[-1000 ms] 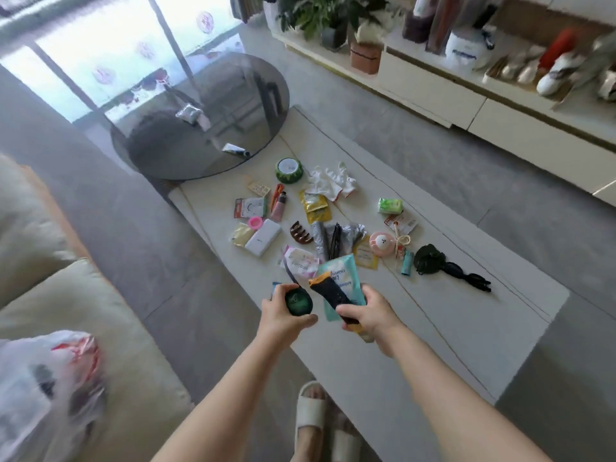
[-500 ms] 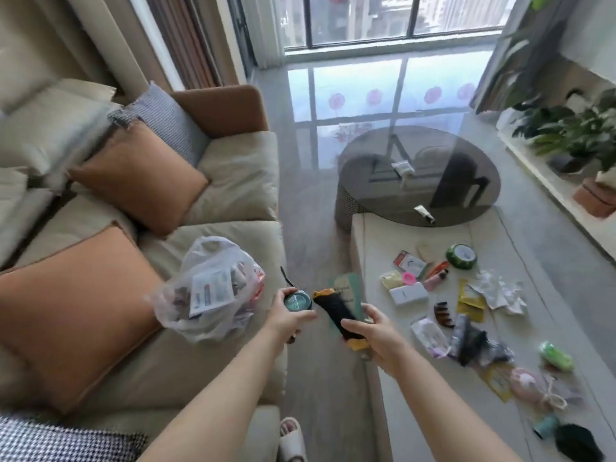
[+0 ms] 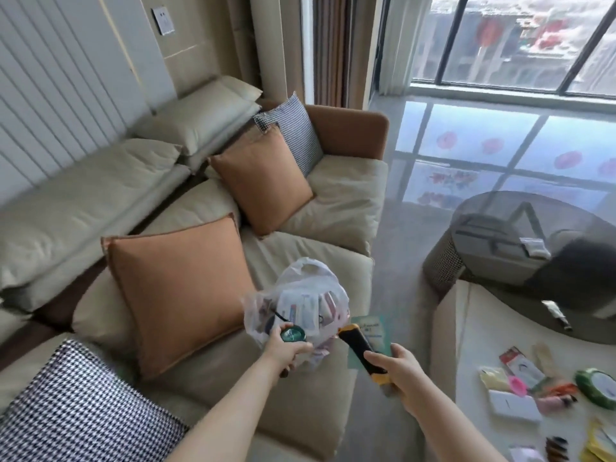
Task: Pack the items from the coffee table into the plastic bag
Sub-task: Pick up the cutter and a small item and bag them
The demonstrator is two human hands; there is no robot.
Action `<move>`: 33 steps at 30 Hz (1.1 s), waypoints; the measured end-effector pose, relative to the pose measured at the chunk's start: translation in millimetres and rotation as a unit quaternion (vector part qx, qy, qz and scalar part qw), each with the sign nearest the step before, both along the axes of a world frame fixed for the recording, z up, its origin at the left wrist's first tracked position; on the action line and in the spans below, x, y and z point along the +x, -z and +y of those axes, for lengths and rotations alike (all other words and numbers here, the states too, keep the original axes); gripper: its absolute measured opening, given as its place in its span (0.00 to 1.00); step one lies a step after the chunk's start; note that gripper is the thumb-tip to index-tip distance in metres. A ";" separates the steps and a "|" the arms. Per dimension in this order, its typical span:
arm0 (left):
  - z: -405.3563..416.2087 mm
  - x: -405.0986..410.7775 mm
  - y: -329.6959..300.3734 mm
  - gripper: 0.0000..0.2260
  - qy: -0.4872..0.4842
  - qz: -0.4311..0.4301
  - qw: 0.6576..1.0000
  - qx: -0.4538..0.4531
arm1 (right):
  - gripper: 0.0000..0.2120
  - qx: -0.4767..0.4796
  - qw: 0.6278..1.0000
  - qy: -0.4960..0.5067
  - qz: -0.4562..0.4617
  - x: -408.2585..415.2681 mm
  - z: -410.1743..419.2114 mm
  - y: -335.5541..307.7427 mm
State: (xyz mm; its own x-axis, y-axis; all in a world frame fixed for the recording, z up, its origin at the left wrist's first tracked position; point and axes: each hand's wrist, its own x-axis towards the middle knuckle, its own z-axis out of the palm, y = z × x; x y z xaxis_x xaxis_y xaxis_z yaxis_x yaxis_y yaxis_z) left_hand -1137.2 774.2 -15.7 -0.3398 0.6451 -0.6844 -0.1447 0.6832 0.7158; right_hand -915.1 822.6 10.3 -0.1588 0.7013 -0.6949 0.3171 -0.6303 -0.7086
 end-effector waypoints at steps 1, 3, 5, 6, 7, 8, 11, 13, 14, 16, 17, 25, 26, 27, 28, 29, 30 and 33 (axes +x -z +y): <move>3.4 -6.5 3.2 0.26 -0.006 0.002 1.000 -0.007 | 0.14 -0.006 1.000 -0.005 -0.005 -9.8 6.5 4.4; 11.1 -15.8 10.1 0.25 -0.017 0.002 1.000 -0.022 | 0.15 -0.016 1.000 -0.020 -0.016 -28.3 21.6 13.5; 22.0 -22.8 15.0 0.24 -0.026 -0.004 0.999 -0.029 | 0.16 -0.026 0.998 -0.044 -0.021 -47.2 41.3 21.4; 28.0 -25.5 17.3 0.23 -0.031 -0.009 0.999 -0.031 | 0.16 -0.030 0.998 -0.058 -0.024 -56.2 52.3 25.3; 34.5 -27.9 20.3 0.23 -0.037 -0.013 0.999 -0.035 | 0.17 -0.034 0.996 -0.073 -0.029 -64.1 64.2 31.2; 41.5 -30.3 23.2 0.23 -0.044 -0.016 0.998 -0.039 | 0.17 -0.039 0.995 -0.088 -0.035 -71.6 75.6 35.7; 62.8 -35.8 29.4 0.23 -0.084 -0.023 0.994 -0.060 | 0.15 -0.068 0.988 -0.123 -0.056 -90.2 109.8 45.2; 77.4 -37.8 33.7 0.22 -0.109 -0.035 0.990 -0.084 | 0.16 -0.099 0.983 -0.140 -0.065 -98.8 131.3 52.4; 85.1 -38.7 38.3 0.22 -0.118 -0.040 0.988 -0.095 | 0.16 -0.110 0.982 -0.141 -0.066 -103.0 142.1 57.8; 100.2 -40.9 51.1 0.21 -0.134 -0.035 0.984 -0.115 | 0.17 -0.131 0.979 -0.141 -0.071 -110.4 161.1 71.3; 107.1 -42.4 58.5 0.21 -0.140 -0.027 0.982 -0.125 | 0.16 -0.146 0.978 -0.133 -0.070 -113.3 168.9 79.2; 152.0 -64.5 126.3 0.28 -0.111 -0.011 0.979 -0.173 | 0.10 -0.233 0.970 -0.022 -0.061 -154.7 197.1 139.4; 156.8 -68.4 136.6 0.28 -0.113 -0.007 0.977 -0.179 | 0.08 -0.235 0.970 -0.013 -0.063 -161.5 198.9 146.7; 160.9 -71.7 147.7 0.29 -0.114 -0.005 0.976 -0.188 | 0.08 -0.237 0.969 -0.003 -0.066 -167.2 200.6 156.0; 164.8 -74.8 159.1 0.29 -0.114 -0.001 0.974 -0.196 | 0.09 -0.239 0.968 0.002 -0.070 -173.1 202.1 165.1; 168.3 -78.0 170.3 0.29 -0.112 0.005 0.973 -0.200 | 0.09 -0.239 0.968 0.006 -0.070 -179.3 204.0 175.4; 171.3 -80.1 181.2 0.27 -0.108 0.015 0.973 -0.204 | 0.09 -0.240 0.968 0.012 -0.072 -185.5 205.7 183.3; 178.4 -85.4 209.9 0.29 -0.083 0.070 0.972 -0.210 | 0.04 -0.221 0.971 0.040 -0.076 -199.9 204.1 209.8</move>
